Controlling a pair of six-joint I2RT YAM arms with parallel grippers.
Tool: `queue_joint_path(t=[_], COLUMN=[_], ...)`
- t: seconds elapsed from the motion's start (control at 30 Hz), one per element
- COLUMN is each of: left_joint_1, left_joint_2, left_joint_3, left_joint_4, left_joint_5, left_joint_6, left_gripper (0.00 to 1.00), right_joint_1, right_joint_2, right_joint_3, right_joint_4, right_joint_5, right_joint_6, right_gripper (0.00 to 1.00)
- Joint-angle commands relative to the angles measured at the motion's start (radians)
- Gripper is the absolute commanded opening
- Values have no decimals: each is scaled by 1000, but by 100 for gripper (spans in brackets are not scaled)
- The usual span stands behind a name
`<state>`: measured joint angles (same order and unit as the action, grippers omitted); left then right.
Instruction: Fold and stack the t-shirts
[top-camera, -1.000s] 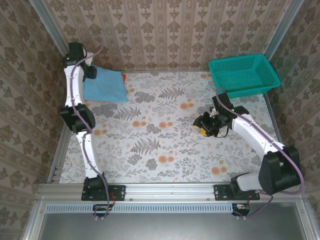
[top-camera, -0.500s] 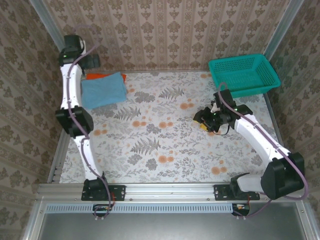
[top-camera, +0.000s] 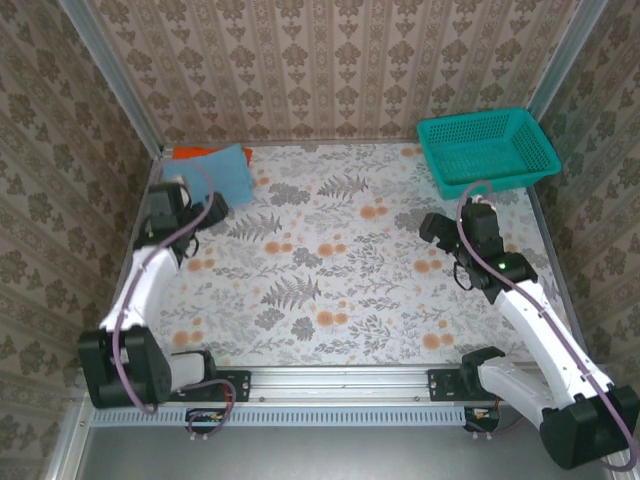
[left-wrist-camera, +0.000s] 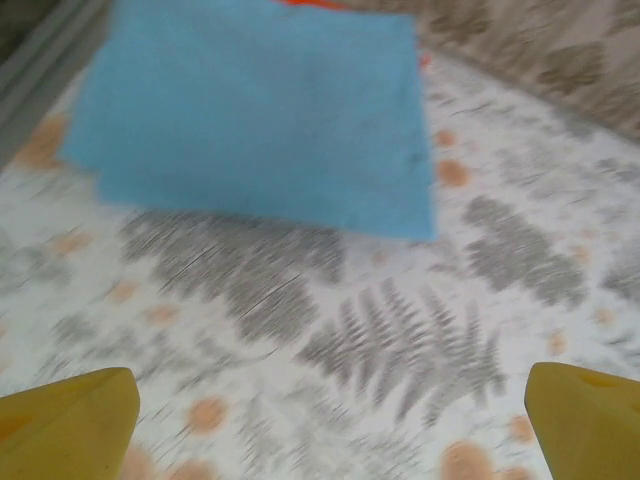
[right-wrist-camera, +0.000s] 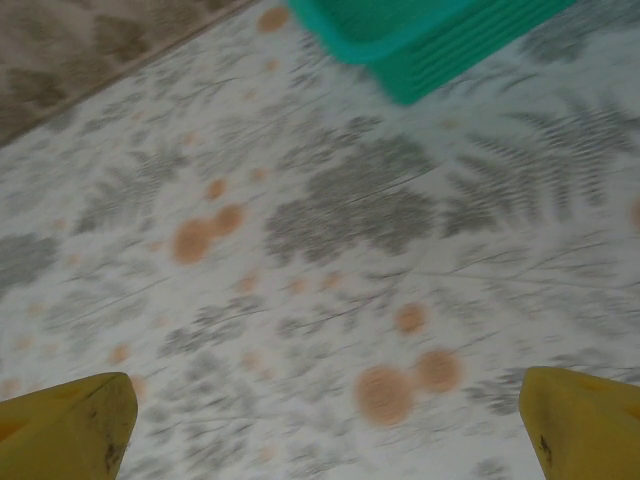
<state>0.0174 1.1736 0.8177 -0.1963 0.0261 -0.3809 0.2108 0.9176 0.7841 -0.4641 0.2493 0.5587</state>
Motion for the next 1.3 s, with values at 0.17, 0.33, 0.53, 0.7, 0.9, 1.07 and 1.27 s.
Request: queue_joint_path(t=[0.17,0.33,0.53,0.7,0.9,1.07,1.27], left_joint_1=[64,120,91,80,45,33,50], left_joint_2=[-358,-327,-111,65,253,278,295], left_joint_3=[-406,-503,-502,-437,-298,-284,-332], left_joint_4=[224,309,546,696,716,735,846], left_joint_5=[-198,-129,-47,-29,80,65,57], left_joint_6=[128,198,245,274,336,371,357], left_gripper=[100,100,100,100,100,100,100], right_joint_1=[-40,-82,-163,-183,-185,-185,-187], right_joint_2=[-24,64,150,228,304,409,466], right_joint_3=[-175,-238,-366,-381,-382,-359,-386], right_joint_4=[282,391,632,752,907,1059,1227], right_joint_5=[199,184,86,25,-14,-53,-86], right_joint_6=[-382,-490,-495,-436,-411,-426,-493], right_gripper=[100,99,99,100,100,100,100])
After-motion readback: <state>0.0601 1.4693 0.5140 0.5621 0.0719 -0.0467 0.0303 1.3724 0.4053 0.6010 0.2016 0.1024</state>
